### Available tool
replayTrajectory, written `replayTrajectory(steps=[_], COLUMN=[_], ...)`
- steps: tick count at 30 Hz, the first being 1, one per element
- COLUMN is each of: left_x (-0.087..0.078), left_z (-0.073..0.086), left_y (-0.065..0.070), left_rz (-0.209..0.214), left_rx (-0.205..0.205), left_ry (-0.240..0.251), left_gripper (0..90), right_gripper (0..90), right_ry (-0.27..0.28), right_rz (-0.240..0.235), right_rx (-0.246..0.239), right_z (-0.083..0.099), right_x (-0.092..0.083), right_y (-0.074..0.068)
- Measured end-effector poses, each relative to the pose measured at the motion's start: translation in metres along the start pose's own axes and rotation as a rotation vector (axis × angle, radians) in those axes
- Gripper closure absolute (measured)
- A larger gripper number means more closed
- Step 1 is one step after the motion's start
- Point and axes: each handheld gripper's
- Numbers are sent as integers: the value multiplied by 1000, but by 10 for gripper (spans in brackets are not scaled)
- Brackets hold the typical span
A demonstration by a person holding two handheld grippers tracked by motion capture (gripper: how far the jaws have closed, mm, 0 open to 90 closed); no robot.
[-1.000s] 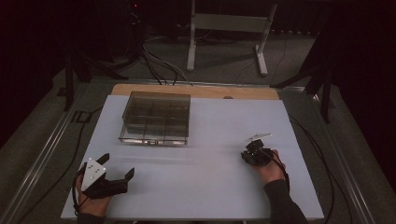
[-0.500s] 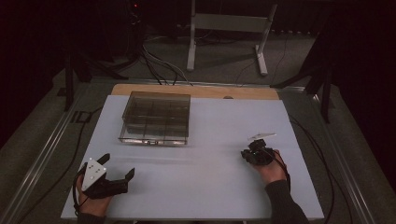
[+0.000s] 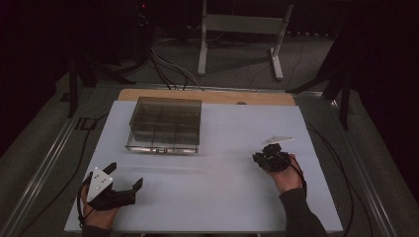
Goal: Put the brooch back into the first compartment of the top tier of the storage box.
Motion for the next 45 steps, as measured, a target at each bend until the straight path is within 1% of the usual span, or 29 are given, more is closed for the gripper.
replayTrajectory(steps=[12,19,31,35,40,45], left_x=[0,1,1,1,2,1], left_z=[0,1,1,1,1,1], left_y=[0,0,1,1,1,1], left_rz=[2,5,9,9,10,11], left_rx=[-3,-2,-2,0,0,2], left_ry=[0,-1,-2,-3,-3,-4], left_gripper=[3,3,3,3,3,3], right_gripper=[812,812,813,813,813,813], right_ry=[54,80,109,122,130,144], right_rz=[-25,-28,-38,-51,-58,-71], right_rx=[-31,-50,-84,-98,-99,-114], right_z=[-19,-28,-45,-53,-57,-66], right_x=[-12,-18,-26,-29,-30,-32], right_y=[-15,-24,-39,-45,-49,-56])
Point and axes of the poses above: each handheld gripper's, and its own axes: x roughly forward along the jaws, z roughly out of its underside, y roughly to its right, and after that the axes turned 9 degrees about -y, right-handed
